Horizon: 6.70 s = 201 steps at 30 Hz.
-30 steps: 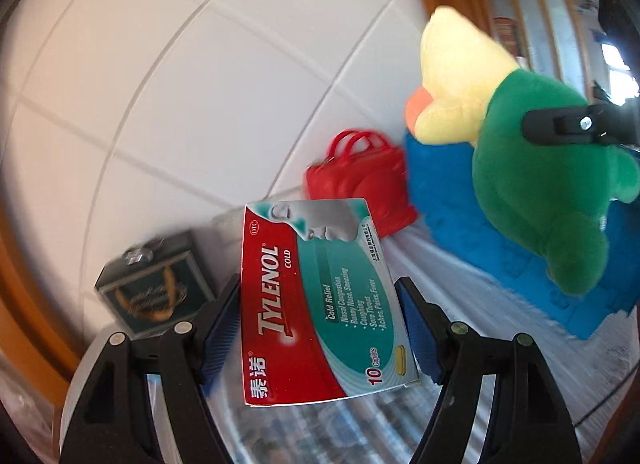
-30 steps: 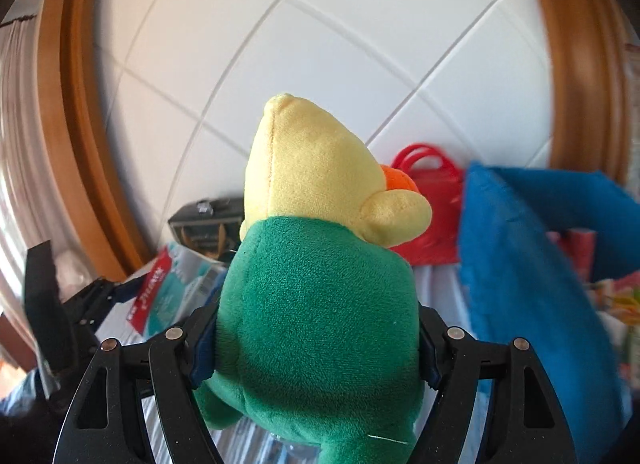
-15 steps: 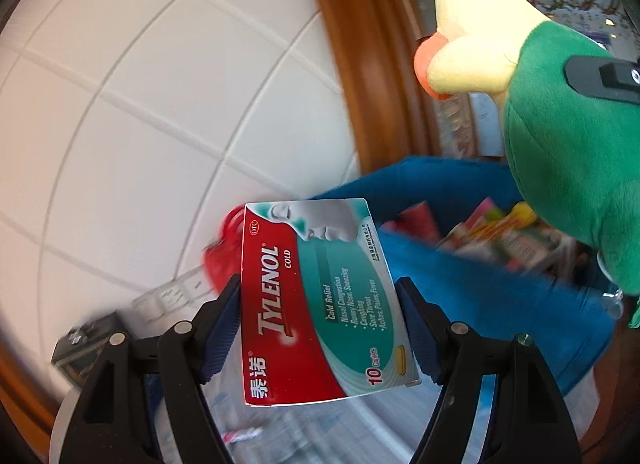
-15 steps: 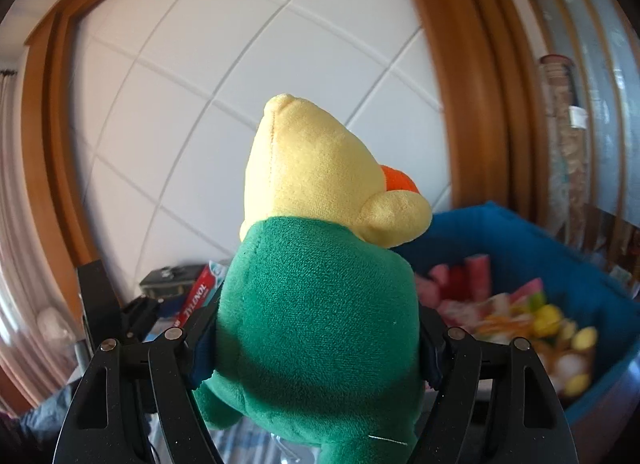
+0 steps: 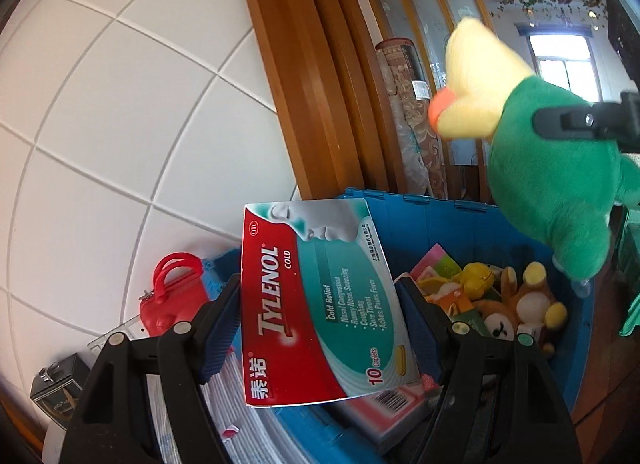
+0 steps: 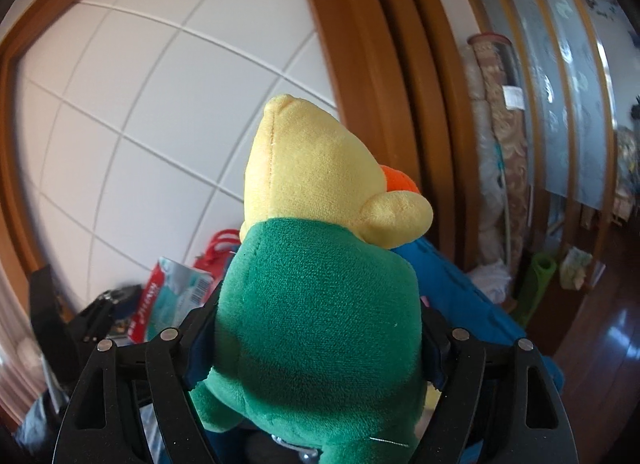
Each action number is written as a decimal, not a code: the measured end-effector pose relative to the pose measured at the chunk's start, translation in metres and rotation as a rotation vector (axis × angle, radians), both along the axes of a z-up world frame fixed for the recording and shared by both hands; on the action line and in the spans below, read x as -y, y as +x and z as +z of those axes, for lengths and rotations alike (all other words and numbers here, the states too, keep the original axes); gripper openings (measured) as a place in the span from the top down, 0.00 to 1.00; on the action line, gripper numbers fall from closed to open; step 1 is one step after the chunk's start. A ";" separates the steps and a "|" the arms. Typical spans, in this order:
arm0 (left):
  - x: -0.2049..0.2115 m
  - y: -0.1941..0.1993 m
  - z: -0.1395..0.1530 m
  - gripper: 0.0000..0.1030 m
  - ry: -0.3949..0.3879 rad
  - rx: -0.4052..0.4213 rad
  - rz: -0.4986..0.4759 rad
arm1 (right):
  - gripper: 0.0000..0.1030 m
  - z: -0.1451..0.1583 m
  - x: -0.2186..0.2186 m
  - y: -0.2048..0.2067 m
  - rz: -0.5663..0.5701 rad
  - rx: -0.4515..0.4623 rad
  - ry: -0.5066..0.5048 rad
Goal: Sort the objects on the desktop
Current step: 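Carry the plush duck and Tylenol box into the blue crate and release, then withdraw both grippers from the crate back over the bed, then grasp the blue feather duster with right gripper while left grasps the pink ointment tube, then carry the feather duster and ointment tube into the blue crate and release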
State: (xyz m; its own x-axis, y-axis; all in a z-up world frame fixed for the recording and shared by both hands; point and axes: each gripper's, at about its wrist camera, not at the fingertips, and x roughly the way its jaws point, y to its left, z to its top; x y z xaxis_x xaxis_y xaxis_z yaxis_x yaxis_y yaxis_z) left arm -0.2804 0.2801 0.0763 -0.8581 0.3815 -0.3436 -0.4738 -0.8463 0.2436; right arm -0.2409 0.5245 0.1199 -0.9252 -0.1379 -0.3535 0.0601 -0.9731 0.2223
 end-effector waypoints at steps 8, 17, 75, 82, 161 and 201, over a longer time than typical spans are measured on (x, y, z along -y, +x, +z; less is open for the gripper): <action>-0.037 -0.015 0.002 0.22 -0.057 -0.010 0.092 | 0.11 -0.024 -0.041 -0.042 -0.059 0.071 -0.020; -0.031 -0.008 0.006 0.06 0.012 -0.027 0.241 | 0.02 -0.028 -0.035 -0.036 -0.092 0.054 0.021; 0.421 0.060 -0.132 0.06 0.017 0.169 0.658 | 0.01 -0.127 0.449 -0.102 0.508 0.278 0.017; 0.512 0.046 -0.163 0.06 0.058 0.219 0.773 | 0.01 -0.216 0.605 -0.199 0.595 0.489 -0.018; 0.436 -0.096 -0.325 0.83 -0.119 0.587 -0.145 | 0.67 -0.385 0.514 -0.262 0.626 0.763 0.146; 0.394 0.006 -0.112 0.83 -0.050 0.208 0.055 | 0.87 -0.140 0.430 -0.072 0.643 0.230 -0.030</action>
